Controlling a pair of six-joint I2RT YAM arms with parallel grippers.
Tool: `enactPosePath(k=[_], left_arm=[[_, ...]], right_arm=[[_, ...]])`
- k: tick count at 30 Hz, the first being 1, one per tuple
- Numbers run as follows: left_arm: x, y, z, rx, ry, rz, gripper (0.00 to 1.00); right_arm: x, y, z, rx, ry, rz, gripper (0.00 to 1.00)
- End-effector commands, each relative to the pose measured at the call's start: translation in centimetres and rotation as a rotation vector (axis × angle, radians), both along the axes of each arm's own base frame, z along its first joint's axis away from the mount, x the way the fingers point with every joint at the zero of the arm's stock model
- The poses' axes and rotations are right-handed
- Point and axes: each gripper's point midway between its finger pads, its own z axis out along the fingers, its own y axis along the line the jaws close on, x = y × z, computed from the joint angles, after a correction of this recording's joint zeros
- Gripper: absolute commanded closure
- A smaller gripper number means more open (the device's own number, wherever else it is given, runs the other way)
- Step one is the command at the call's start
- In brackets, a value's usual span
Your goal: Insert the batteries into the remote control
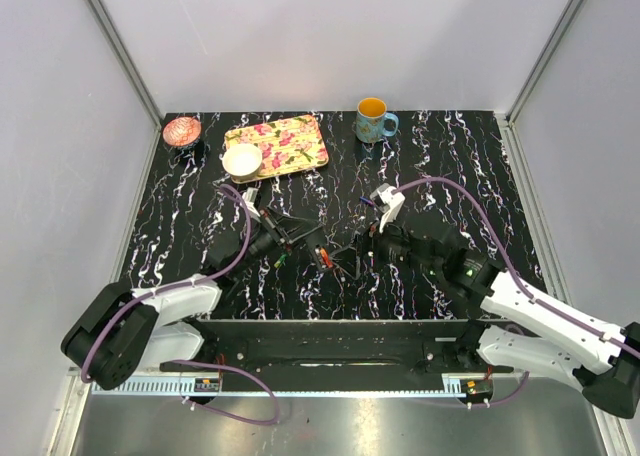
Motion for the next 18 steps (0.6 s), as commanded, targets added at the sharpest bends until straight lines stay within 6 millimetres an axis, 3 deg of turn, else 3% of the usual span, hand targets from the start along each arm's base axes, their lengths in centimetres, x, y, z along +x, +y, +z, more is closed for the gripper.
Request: enactPosePath(k=[1, 9, 18], left_arm=[[-0.1, -0.2, 3.9, -0.076, -0.050, -0.033, 1.00], [-0.2, -0.3, 4.8, -0.092, -0.037, -0.045, 1.00], [-0.4, -0.1, 5.3, -0.093, -0.039, -0.042, 1.00]], right_arm=[[-0.7, 1.0, 3.8, 0.165, -0.139, 0.080, 0.16], [-1.5, 1.0, 3.4, 0.216, -0.163, 0.117, 0.18], [-1.1, 1.2, 2.6, 0.194, -0.159, 0.122, 0.22]])
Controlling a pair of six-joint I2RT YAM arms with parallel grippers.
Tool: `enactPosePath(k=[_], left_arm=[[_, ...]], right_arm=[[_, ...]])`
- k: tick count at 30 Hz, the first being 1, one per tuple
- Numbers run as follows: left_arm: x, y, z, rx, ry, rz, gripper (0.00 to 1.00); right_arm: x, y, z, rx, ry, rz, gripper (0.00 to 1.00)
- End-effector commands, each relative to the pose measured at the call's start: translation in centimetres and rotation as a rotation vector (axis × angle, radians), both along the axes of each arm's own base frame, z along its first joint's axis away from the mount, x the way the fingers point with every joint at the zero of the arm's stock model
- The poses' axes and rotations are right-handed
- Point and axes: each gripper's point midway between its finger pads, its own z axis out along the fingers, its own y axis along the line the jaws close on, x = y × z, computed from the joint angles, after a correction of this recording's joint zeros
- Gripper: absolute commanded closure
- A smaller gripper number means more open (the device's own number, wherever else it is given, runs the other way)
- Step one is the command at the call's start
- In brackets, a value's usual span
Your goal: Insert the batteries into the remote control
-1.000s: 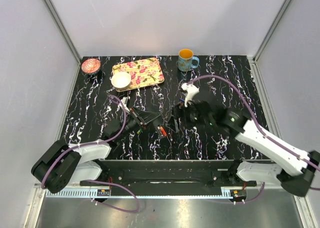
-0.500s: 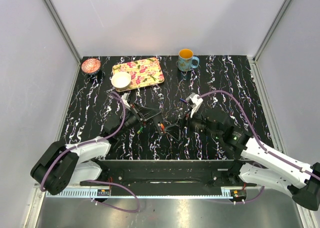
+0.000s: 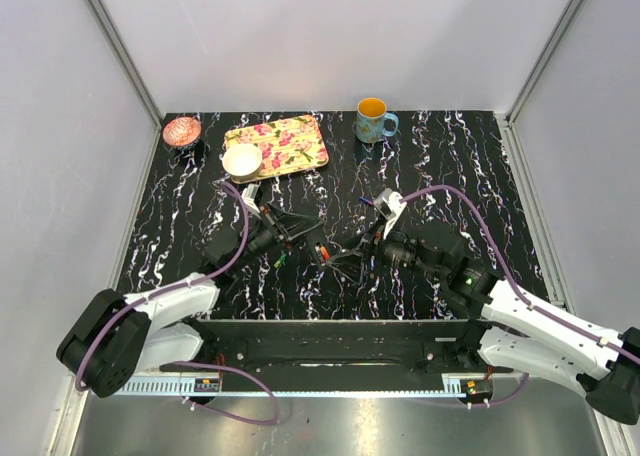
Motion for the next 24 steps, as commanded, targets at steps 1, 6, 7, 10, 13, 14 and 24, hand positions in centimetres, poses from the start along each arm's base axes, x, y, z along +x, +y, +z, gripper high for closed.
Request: enactPosePath(k=[1, 6, 7, 10, 13, 14, 24], left_arm=[[-0.1, 0.2, 3.1, -0.051, -0.055, -0.003, 1.00], [-0.3, 0.3, 3.2, -0.054, -0.053, -0.007, 1.00], [-0.2, 0.2, 3.3, -0.056, -0.056, -0.007, 1.00], [-0.3, 0.2, 3.4, -0.052, -0.058, -0.008, 1.00], [-0.3, 0.2, 3.4, -0.051, -0.057, -0.009, 1.00], [-0.3, 0.3, 3.5, -0.053, -0.057, -0.008, 1.00], [-0.8, 0.3, 3.5, -0.052, -0.065, -0.021, 1.00]], right_arm=[[0.4, 0.3, 1.3, 0.037, -0.054, 0.014, 0.22], [0.1, 0.3, 1.0, 0.035, -0.055, 0.042, 0.23], [0.0, 0.3, 0.8, 0.033, -0.053, 0.048, 0.23], [-0.3, 0.3, 0.6, 0.031, -0.049, 0.063, 0.23], [-0.3, 0.4, 0.3, 0.026, -0.040, 0.069, 0.24], [-0.4, 0.4, 0.2, 0.024, -0.040, 0.071, 0.23], [0.8, 0.3, 0.0, 0.023, -0.025, 0.037, 0.25]])
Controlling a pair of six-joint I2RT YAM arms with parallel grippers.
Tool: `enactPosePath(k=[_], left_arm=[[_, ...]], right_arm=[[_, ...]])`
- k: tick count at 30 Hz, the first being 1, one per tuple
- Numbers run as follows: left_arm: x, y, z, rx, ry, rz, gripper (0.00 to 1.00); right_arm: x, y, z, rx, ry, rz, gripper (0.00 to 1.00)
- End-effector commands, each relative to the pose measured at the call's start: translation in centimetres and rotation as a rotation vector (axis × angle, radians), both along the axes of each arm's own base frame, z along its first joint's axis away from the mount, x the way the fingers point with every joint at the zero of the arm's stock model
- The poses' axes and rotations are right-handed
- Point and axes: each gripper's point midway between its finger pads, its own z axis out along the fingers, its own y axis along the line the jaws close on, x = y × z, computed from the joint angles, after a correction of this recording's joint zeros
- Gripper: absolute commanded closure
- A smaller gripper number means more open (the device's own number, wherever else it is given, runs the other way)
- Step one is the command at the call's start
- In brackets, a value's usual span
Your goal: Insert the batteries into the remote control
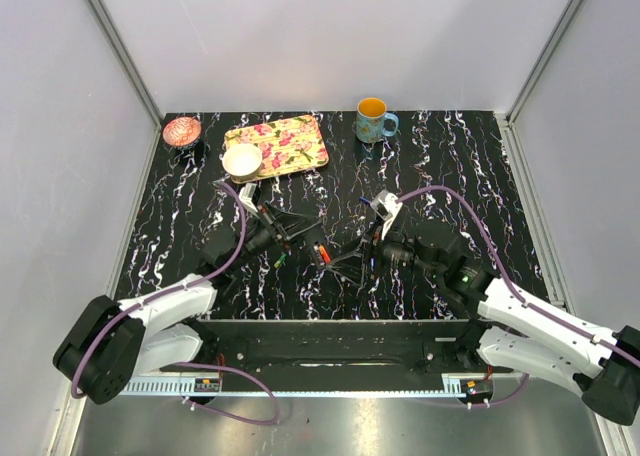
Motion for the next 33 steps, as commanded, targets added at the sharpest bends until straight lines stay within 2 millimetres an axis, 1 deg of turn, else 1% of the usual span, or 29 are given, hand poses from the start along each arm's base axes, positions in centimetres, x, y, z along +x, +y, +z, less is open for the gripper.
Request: enactPosePath(k=[1, 4, 7, 15, 21, 29, 33], left_arm=[[-0.5, 0.1, 2.7, -0.046, -0.060, -0.018, 1.00], [-0.8, 0.1, 2.6, -0.046, -0.059, -0.026, 1.00], [-1.0, 0.1, 2.9, -0.049, -0.071, -0.033, 1.00], [-1.7, 0.0, 3.4, -0.054, -0.094, -0.050, 1.00], [-2.2, 0.0, 3.6, -0.056, -0.110, -0.062, 1.00], [-2.5, 0.1, 4.0, -0.064, -0.124, -0.065, 1.00], [-2.5, 0.2, 4.2, -0.069, -0.130, -0.061, 1.00]], right_arm=[[0.9, 0.2, 1.5, 0.043, -0.045, -0.010, 0.26], [1.2, 0.5, 1.4, 0.038, -0.036, -0.009, 0.26], [1.5, 0.7, 1.2, 0.036, -0.025, -0.007, 0.26], [2.1, 0.9, 1.6, 0.057, -0.007, -0.010, 0.28], [2.5, 1.2, 1.4, 0.076, 0.041, 0.012, 0.31], [2.8, 2.0, 1.1, 0.087, 0.096, 0.046, 0.34], [2.9, 2.1, 1.0, 0.096, 0.130, 0.058, 0.36]])
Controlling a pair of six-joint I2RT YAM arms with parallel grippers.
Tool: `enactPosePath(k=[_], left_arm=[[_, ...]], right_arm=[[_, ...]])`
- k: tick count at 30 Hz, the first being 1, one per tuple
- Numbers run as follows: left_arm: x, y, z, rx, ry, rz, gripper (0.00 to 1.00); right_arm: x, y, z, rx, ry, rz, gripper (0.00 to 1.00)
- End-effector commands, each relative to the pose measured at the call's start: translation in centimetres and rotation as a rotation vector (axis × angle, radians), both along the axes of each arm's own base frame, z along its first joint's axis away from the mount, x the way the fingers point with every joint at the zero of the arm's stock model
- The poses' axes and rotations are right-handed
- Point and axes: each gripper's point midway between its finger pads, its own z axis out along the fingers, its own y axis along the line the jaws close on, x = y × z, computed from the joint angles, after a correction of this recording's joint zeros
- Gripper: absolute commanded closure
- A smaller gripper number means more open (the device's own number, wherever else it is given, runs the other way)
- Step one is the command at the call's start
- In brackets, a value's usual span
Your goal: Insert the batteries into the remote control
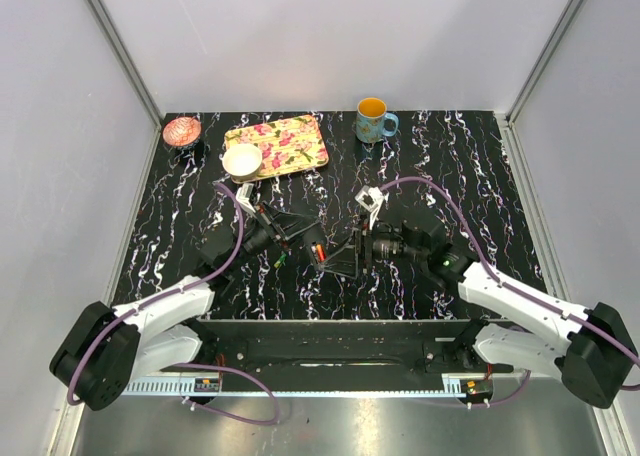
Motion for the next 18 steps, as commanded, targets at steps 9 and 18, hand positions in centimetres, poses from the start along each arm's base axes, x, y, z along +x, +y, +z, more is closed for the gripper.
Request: enactPosePath(k=[9, 18], left_arm=[[-2.7, -0.1, 4.7, -0.102, -0.117, -0.092, 1.00], [-2.9, -0.2, 5.1, -0.106, -0.129, -0.101, 1.00]], right_arm=[[3.3, -0.5, 1.9, 0.061, 0.036, -0.084, 0.41], [3.3, -0.2, 1.4, 0.070, 0.107, -0.056, 0.50]])
